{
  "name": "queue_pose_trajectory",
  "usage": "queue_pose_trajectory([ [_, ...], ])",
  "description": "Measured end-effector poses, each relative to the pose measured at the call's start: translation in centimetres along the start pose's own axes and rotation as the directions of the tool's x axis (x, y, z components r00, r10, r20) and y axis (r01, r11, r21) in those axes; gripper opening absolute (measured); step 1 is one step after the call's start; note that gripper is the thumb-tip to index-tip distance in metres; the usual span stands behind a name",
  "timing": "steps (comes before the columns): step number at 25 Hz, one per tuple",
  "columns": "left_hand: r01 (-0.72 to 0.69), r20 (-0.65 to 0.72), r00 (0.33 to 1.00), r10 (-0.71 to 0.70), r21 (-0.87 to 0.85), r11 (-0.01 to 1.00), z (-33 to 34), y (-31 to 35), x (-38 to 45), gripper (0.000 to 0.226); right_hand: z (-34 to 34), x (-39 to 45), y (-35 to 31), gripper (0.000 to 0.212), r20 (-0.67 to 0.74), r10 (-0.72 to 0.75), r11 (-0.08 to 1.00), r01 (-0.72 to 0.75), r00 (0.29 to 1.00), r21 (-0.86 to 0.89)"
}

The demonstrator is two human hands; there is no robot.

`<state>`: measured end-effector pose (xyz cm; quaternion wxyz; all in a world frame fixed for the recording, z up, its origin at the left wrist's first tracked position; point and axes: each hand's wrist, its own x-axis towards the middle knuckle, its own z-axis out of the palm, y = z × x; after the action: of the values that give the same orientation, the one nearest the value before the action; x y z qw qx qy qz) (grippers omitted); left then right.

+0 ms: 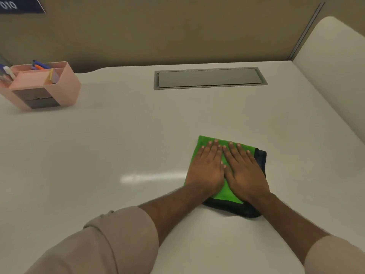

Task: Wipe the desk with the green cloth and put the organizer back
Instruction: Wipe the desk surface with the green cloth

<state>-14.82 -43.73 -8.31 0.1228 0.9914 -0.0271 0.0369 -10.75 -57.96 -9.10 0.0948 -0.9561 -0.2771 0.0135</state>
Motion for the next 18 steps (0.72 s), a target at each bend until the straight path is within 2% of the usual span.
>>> queue_pose_trajectory([
  [4,0.021,-0.062,0.998,-0.020,0.016,1.000,-0.4,-1.0,-4.6,0.057,0.6,-2.9,-3.3,0.062,0.011,-0.036,0.999,0.036,0.999,-0.010],
  [10,0.237,-0.094,0.966,-0.239,-0.030,0.971,-0.7,-4.2,-8.9,0.054,1.4,-2.0,-8.6,0.059,0.042,-0.173,0.985,0.173,0.984,0.016],
  [18,0.333,-0.165,0.931,-0.324,0.029,0.942,-3.8,-14.7,-14.9,0.053,3.7,1.2,-20.3,0.059,0.039,-0.331,0.939,0.325,0.943,0.112],
])
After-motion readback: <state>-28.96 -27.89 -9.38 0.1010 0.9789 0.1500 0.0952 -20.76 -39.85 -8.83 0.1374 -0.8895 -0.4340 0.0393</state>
